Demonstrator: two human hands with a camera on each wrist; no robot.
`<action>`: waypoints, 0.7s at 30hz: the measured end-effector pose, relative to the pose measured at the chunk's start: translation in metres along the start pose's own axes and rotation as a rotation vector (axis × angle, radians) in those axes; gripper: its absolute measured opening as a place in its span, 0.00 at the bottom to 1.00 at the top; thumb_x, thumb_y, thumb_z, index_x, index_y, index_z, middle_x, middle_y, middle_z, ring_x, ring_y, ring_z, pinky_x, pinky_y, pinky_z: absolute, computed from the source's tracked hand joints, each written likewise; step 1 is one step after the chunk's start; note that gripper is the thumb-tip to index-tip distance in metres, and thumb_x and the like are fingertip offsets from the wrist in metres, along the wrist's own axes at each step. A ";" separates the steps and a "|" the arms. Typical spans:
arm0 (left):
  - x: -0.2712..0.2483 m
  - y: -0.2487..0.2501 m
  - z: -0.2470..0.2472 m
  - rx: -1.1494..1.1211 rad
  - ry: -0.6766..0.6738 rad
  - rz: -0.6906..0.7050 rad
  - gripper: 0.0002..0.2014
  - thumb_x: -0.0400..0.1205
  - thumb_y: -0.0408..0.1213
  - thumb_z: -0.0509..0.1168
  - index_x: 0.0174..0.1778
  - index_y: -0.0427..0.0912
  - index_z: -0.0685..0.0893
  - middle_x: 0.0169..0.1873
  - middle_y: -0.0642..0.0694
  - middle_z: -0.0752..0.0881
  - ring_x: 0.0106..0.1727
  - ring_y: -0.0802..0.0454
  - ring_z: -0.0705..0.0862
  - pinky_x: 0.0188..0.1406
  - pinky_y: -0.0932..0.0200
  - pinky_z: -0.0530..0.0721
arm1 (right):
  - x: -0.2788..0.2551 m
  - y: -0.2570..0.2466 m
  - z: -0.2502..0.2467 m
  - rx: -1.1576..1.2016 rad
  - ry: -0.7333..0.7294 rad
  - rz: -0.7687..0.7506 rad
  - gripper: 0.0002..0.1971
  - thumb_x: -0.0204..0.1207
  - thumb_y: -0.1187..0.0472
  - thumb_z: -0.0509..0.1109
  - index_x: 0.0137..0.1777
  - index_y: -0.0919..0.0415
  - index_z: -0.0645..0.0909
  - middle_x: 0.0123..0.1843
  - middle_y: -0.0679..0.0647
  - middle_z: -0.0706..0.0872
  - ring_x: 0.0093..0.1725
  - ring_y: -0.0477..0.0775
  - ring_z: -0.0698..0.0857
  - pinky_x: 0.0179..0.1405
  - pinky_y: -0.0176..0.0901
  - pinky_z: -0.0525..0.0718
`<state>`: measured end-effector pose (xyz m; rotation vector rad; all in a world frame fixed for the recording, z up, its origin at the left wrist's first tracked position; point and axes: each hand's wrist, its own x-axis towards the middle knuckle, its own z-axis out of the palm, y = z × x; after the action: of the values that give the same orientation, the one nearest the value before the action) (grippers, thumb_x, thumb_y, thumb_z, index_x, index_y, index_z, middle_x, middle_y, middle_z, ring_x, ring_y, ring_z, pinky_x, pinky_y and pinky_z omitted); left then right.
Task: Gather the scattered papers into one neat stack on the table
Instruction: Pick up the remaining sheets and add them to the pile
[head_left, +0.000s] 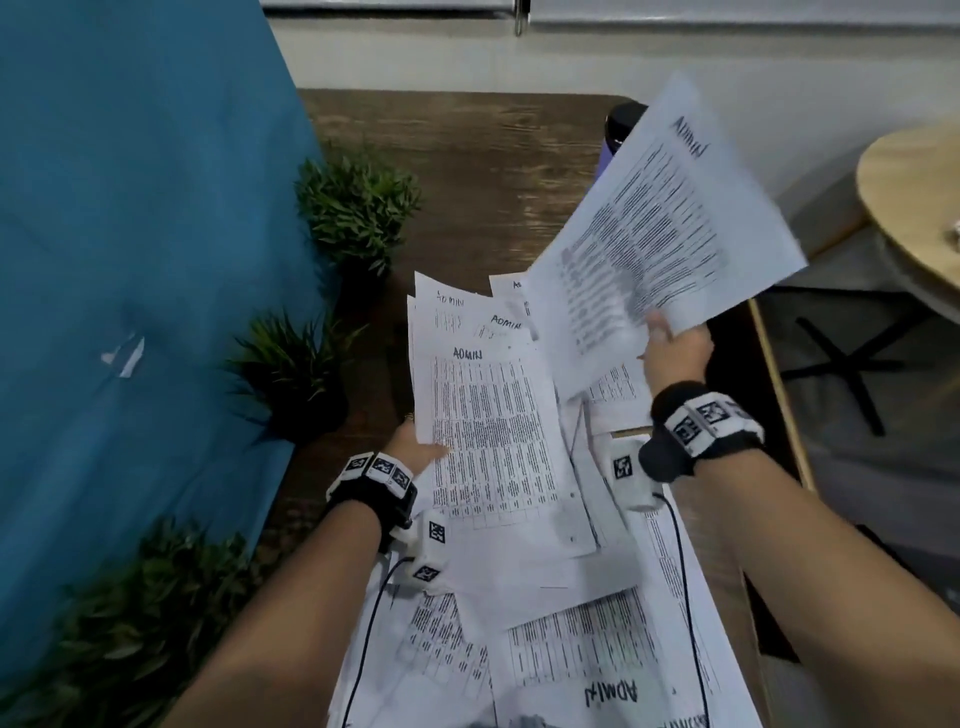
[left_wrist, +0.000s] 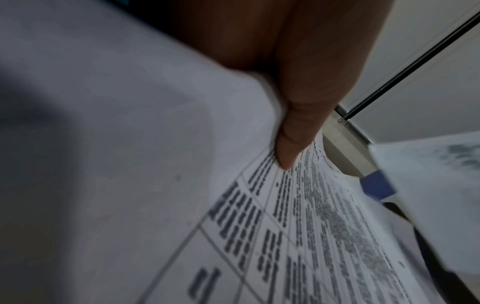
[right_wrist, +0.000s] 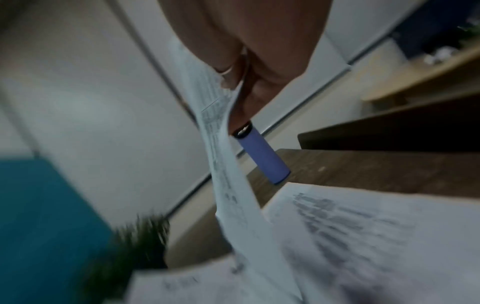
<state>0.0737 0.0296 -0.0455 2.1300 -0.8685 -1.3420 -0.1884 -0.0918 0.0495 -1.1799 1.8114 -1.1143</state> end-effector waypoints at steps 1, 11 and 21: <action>0.000 0.001 0.000 0.001 0.001 0.007 0.28 0.78 0.28 0.69 0.74 0.32 0.67 0.71 0.38 0.75 0.71 0.41 0.75 0.70 0.53 0.71 | 0.007 -0.002 -0.004 0.155 -0.012 0.009 0.25 0.74 0.48 0.69 0.63 0.66 0.79 0.58 0.59 0.87 0.56 0.58 0.86 0.59 0.51 0.85; 0.009 0.002 -0.008 -0.161 -0.103 -0.035 0.40 0.74 0.60 0.66 0.75 0.36 0.69 0.72 0.38 0.74 0.73 0.41 0.73 0.74 0.55 0.65 | -0.011 0.085 0.001 -0.180 -0.448 0.200 0.13 0.73 0.65 0.73 0.57 0.64 0.82 0.49 0.53 0.85 0.52 0.54 0.81 0.44 0.39 0.82; 0.009 0.030 0.005 -0.029 -0.025 0.105 0.34 0.69 0.25 0.76 0.71 0.32 0.70 0.68 0.36 0.79 0.68 0.41 0.78 0.69 0.54 0.74 | -0.044 0.099 0.034 -0.249 -0.510 0.188 0.12 0.78 0.63 0.67 0.56 0.71 0.82 0.55 0.65 0.86 0.52 0.58 0.81 0.52 0.47 0.78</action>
<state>0.0643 0.0020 -0.0329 2.0205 -0.9521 -1.3228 -0.1766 -0.0387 -0.0506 -1.2645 1.6381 -0.4329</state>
